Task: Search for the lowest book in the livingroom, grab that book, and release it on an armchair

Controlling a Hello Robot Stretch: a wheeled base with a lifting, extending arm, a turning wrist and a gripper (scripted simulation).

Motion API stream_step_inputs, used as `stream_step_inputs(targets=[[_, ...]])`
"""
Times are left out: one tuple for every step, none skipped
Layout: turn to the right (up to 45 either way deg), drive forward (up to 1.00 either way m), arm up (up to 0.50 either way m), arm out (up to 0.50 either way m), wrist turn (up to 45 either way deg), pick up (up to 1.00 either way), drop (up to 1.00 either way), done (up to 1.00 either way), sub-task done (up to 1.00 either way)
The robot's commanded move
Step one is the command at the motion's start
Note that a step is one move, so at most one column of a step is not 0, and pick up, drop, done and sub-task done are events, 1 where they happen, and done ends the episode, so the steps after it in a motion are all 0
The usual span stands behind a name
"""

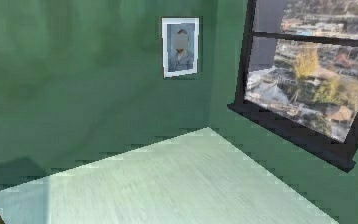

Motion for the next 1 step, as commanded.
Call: stream_step_inputs(targets=[[0.0, 0.0, 0.0, 0.0, 21.0, 0.0, 0.0, 0.0, 0.0]])
